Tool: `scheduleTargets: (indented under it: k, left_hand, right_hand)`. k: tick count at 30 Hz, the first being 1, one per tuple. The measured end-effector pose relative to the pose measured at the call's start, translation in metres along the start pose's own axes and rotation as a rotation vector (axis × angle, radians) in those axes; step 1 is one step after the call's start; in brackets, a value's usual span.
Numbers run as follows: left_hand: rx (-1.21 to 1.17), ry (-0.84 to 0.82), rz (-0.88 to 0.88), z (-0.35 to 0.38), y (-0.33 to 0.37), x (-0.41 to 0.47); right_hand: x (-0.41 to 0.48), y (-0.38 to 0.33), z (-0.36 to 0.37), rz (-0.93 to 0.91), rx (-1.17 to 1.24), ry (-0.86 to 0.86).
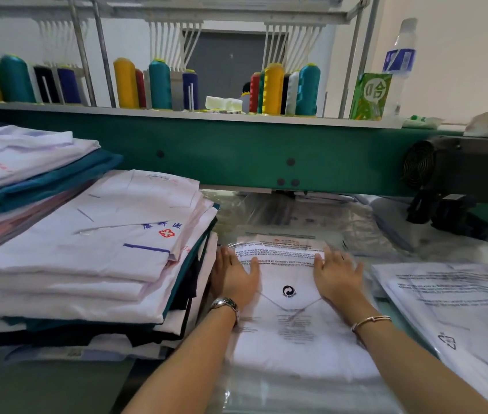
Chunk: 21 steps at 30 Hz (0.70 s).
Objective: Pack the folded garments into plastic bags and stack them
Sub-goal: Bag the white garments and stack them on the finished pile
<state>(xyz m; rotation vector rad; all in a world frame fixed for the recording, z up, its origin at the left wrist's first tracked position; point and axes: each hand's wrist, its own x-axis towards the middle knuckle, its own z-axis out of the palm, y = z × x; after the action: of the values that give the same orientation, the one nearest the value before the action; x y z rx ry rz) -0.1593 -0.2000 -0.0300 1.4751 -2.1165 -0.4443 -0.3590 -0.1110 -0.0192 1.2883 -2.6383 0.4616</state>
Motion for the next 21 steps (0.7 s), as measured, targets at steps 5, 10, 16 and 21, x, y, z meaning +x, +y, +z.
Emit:
scheduleTargets:
  k: [5, 10, 16, 21]
  left_hand:
    - [-0.158, -0.118, 0.033, -0.022, 0.004, -0.001]
    - [0.097, -0.394, 0.136, -0.032, 0.040, -0.029]
    - [0.341, -0.595, 0.167, -0.055, 0.042, -0.084]
    - [0.404, -0.536, 0.267, -0.063, 0.027, -0.140]
  right_hand:
    - [-0.019, -0.003, -0.025, -0.188, -0.409, 0.020]
    - [-0.062, -0.054, -0.044, -0.347, -0.016, -0.305]
    - [-0.128, -0.064, -0.053, -0.326, 0.376, -0.418]
    - [-0.147, -0.041, -0.048, -0.372, 0.175, -0.417]
